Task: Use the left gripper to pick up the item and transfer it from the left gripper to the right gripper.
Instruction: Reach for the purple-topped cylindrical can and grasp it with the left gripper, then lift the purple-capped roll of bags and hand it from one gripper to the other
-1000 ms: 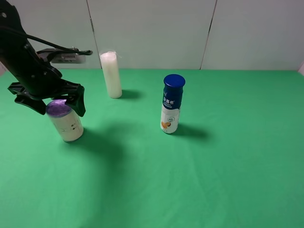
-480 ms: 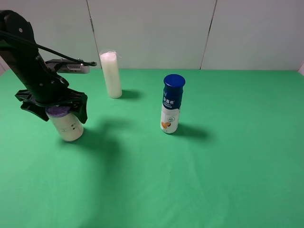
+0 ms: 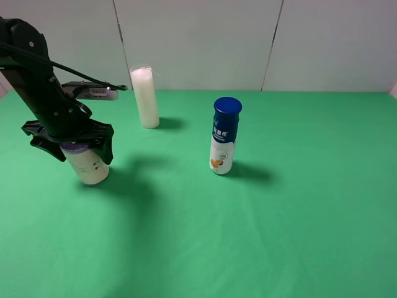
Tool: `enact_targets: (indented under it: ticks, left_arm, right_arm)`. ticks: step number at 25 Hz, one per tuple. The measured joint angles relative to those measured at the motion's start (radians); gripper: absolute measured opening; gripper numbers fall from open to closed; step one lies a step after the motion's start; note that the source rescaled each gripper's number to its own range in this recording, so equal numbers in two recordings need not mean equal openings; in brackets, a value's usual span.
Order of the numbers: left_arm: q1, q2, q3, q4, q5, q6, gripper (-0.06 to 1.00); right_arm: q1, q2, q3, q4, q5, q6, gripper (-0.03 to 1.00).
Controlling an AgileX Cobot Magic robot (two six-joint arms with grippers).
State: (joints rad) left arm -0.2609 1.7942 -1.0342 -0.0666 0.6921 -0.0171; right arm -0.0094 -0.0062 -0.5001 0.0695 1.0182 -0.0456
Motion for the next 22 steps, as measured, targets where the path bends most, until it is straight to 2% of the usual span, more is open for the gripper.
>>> enact_targets:
  ticks: [3,4,22]
  left_arm:
    - [0.000,0.000,0.000,0.004,0.001,0.000,0.04]
    - [0.000,0.000,0.000,0.004,0.002,0.001,0.01]
    - [0.000,0.000,-0.013,0.006,0.001,0.001,0.01]
  right_arm:
    - [0.000,0.000,0.000,0.000,0.000,0.000,1.00]
    - [0.000,0.000,0.000,0.000,0.000,0.000,1.00]
    - [0.000,0.000,0.000,0.000,0.000,0.000,1.00]
